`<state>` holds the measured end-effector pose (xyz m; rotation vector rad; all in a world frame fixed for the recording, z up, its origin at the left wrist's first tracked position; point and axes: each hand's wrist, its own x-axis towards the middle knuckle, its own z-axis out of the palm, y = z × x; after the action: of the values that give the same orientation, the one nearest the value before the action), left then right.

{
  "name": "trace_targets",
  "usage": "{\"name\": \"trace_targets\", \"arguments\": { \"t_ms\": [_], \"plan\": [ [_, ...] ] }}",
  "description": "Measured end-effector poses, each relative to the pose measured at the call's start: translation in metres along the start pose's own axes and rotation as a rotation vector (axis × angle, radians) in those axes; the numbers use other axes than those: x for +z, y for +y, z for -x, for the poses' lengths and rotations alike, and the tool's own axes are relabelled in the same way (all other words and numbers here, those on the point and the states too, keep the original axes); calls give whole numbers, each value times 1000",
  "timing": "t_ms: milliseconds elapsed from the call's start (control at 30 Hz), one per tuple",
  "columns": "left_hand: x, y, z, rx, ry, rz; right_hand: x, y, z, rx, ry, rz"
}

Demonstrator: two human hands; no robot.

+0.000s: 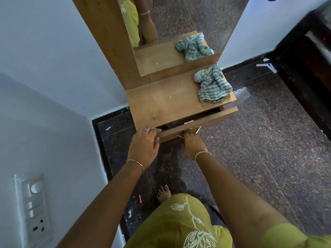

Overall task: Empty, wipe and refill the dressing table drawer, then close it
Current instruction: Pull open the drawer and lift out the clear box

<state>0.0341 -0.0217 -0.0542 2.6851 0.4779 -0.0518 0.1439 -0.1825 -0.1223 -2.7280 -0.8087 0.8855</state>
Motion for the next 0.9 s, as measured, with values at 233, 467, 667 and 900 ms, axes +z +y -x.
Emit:
{"name": "trace_targets", "arguments": {
  "t_ms": [233, 467, 667, 900],
  "plan": [
    [21, 12, 18, -122, -291, 79, 7, 13, 50, 77, -19, -95],
    [24, 13, 33, -194, -385, 184, 4, 11, 97, -3, 545, 41],
    [24, 10, 33, -259, -459, 231, 3, 8, 84, -83, 441, 75],
    [31, 15, 41, -258, -537, 268, 9, 13, 81, -54, 227, -42]
  ]
}}
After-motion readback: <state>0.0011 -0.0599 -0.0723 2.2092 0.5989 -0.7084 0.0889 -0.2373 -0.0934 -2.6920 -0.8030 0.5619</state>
